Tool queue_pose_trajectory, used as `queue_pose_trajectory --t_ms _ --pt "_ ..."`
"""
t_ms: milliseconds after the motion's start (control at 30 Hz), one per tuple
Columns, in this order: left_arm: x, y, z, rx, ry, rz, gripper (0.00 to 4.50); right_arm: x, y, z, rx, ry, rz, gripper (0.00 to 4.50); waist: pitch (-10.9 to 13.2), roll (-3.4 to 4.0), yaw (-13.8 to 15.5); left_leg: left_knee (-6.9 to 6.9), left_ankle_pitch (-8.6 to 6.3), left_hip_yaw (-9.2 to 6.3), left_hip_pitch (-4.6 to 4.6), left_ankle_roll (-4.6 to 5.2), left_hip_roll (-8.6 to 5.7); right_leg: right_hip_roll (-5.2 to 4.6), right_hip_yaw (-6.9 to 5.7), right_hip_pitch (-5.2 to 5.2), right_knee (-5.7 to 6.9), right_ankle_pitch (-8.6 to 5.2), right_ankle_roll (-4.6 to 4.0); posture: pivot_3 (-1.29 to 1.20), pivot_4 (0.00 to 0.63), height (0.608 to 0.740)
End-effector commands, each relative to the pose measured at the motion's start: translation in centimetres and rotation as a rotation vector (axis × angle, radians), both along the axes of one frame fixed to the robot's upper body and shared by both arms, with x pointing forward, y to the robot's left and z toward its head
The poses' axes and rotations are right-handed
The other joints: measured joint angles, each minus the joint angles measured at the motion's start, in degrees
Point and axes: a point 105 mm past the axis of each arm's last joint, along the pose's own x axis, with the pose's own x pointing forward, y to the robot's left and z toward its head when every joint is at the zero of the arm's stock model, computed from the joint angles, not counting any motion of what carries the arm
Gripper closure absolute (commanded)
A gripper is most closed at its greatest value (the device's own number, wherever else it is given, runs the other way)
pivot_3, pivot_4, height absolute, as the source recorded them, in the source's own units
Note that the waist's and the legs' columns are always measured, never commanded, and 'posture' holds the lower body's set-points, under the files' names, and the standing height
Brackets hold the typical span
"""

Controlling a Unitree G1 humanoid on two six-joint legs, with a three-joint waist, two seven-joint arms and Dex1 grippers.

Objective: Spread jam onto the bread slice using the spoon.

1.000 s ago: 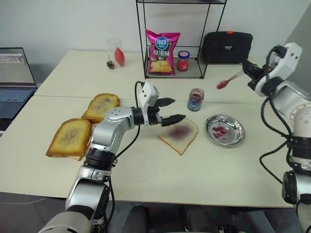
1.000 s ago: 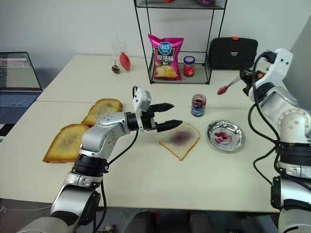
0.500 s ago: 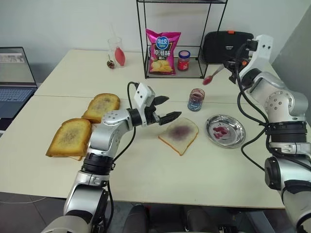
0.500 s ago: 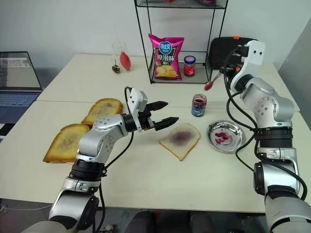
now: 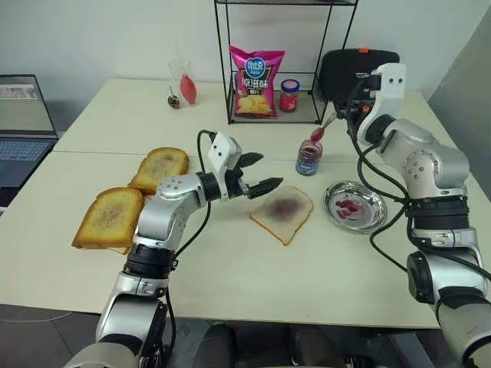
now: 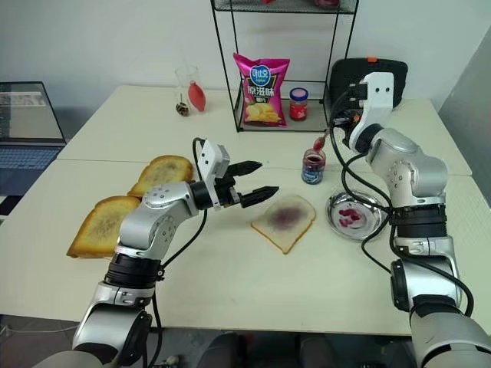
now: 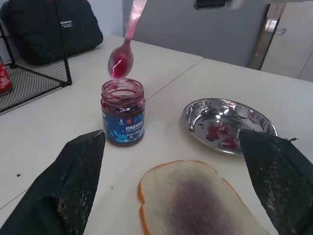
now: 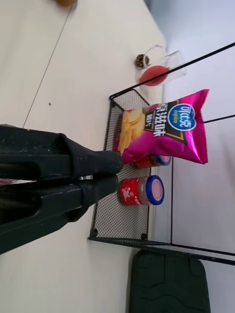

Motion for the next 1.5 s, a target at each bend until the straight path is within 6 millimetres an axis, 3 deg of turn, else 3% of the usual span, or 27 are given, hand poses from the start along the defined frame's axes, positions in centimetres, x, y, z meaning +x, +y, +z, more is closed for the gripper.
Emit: queue_pose_trajectory --t_ms 33,533,667,900,1067,1500 --pt "-0.4 0.2 1.3 -0.006 -0.056 -0.008 0.0 -0.2 0.1 0.6 -0.059 -0.058 0.005 4.43 0.0 0.0 0.0 0.0 0.0 0.0 0.0 0.0 0.0 0.0 0.0 0.0 0.0 0.0 0.0 0.0 0.15 0.74" --pt "-0.2 0.3 1.6 -0.009 -0.071 0.005 0.0 2.1 1.0 -2.6 -0.188 -0.031 -0.027 4.43 0.0 0.0 -0.2 0.0 0.0 -0.01 0.0 0.0 0.0 0.0 0.0 0.0 0.0 0.0 0.0 0.0 0.15 0.74" --pt "-0.2 0.5 1.6 -0.007 -0.071 0.01 0.0 2.4 0.9 -2.7 -0.122 -0.004 -0.034 4.43 0.0 0.01 -0.2 0.0 0.0 -0.01 0.0 -0.01 0.0 0.0 0.0 0.0 0.0 0.0 0.0 0.0 0.15 0.74" --pt "-0.2 0.4 1.4 -0.006 -0.067 0.012 0.0 2.7 -1.1 -2.2 0.168 0.112 -0.105 4.43 0.0 0.01 -0.2 0.0 0.0 -0.02 0.0 -0.01 0.0 -0.01 0.0 0.0 0.01 0.0 -0.01 0.0 0.15 0.74" --pt "-0.1 0.4 1.4 -0.003 -0.065 0.007 0.0 2.5 -1.3 -1.8 0.306 0.161 -0.107 4.43 0.0 0.01 -0.3 0.0 0.0 -0.02 0.0 -0.01 0.0 0.0 -0.01 0.0 0.01 0.0 -0.01 0.0 0.15 0.74" --pt "0.0 0.1 1.3 0.003 -0.065 -0.016 0.0 1.9 -1.1 -0.7 0.419 0.201 -0.102 4.43 0.0 0.02 -0.6 -0.03 0.0 -0.01 0.0 -0.01 0.0 0.0 0.0 0.0 0.0 0.0 -0.01 0.0 0.15 0.74"
